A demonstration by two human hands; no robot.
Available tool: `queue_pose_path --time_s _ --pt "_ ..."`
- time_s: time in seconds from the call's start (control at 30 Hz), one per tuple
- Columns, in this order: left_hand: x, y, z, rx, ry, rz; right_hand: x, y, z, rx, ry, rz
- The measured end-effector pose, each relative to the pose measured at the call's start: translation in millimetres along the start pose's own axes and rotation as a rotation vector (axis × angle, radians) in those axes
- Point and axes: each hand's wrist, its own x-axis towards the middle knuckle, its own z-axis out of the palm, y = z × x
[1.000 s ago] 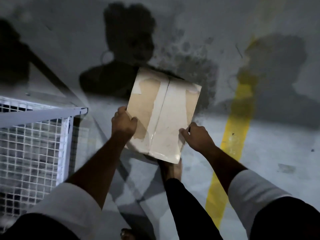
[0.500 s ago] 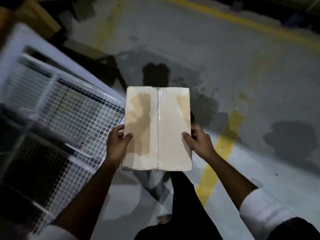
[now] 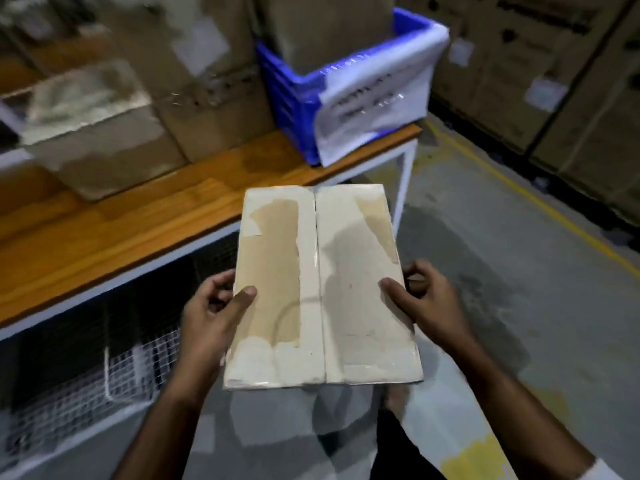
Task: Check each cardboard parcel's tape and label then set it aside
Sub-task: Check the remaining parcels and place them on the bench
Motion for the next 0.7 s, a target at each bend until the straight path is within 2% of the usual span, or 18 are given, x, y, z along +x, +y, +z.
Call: queue_pose_path --time_s 0.27,0.4,0.57,0.7 --pt "12.6 54.6 -58.4 -0.132 0.22 0.109 74.8 -98.5 32.3 -0.018 -0.066 -0.28" --pt "48.3 61.5 -57.8 -0.114 0.299 0.101 127.5 -122.4 52.9 -0.084 -0.141 -0.338" --pt "90.3 66.0 -42.1 -0.091 0.409 0.079 183.5 -143.9 73.6 -0.311 -0.162 -0.433" --pt "127.5 74.8 -39.1 -0.035 0.521 0.06 220.9 -155.1 85.2 -0.355 -0.168 -0.406"
